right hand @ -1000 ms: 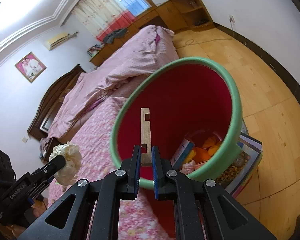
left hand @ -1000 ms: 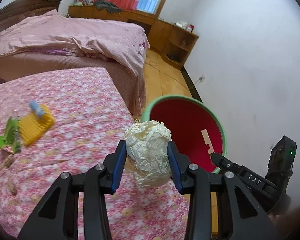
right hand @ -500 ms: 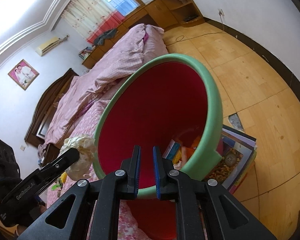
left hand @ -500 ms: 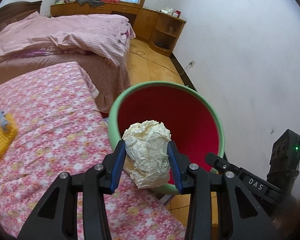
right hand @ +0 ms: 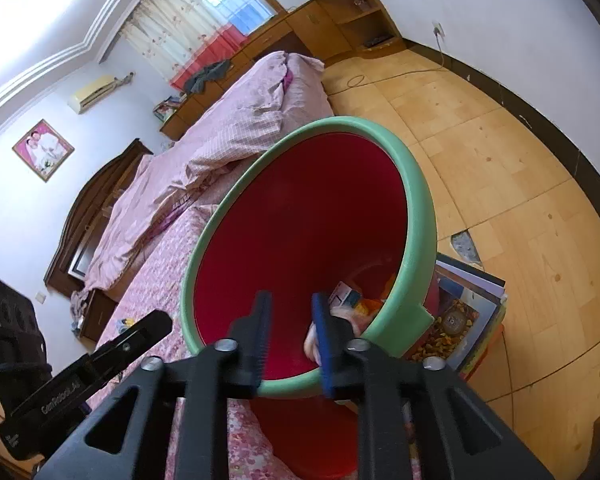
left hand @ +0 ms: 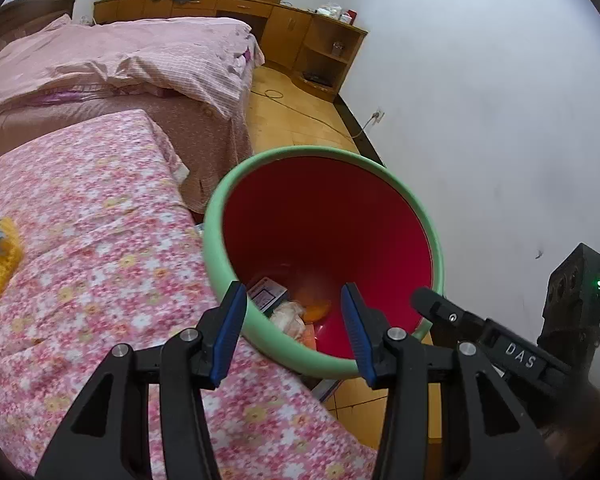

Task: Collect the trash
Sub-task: 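Move both open tools back over the bed toward the green packet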

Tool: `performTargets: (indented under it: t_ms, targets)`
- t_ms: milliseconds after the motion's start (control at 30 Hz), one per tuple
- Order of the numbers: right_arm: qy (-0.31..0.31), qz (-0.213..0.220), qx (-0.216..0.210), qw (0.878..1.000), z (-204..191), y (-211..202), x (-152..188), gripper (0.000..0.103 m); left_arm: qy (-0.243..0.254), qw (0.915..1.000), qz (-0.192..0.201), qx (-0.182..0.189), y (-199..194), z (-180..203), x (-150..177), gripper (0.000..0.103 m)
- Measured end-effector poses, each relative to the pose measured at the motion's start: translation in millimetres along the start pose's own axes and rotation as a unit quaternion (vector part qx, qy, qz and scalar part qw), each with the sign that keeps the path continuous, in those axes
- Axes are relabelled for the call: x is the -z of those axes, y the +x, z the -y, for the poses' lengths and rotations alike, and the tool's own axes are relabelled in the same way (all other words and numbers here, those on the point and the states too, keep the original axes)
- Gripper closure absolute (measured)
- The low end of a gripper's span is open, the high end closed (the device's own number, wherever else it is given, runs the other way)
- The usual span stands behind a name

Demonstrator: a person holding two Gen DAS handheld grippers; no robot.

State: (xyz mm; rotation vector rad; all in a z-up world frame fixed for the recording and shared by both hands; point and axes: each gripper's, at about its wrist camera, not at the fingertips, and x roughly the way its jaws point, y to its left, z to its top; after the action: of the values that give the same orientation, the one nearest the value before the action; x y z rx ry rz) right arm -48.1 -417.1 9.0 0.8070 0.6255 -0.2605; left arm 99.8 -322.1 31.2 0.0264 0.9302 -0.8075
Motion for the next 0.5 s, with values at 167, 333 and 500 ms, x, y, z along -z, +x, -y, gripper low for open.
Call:
performTargets:
  t_ms: [167,333,500]
  targets:
    - [-0.004,-0.001,0.006,1.0,-2.5,0.7,-0.9,0.075,-0.011,0.9997,0.016,-0.013,-18.6,-15.4,2.1,0.054]
    - [-0.01,0.003,0.008,1.0,-10.3,-1.8,2.1,0.075,-0.03,0.9987,0.031,-0.027,-35.6,-33.8,4.1,0.054]
    - [-0.018,0.0,0.002,1.0,-21.1,-1.3,3.8,0.075,-0.052,0.9963,0.047,-0.05,-55.6,-55.8,8.2,0.054]
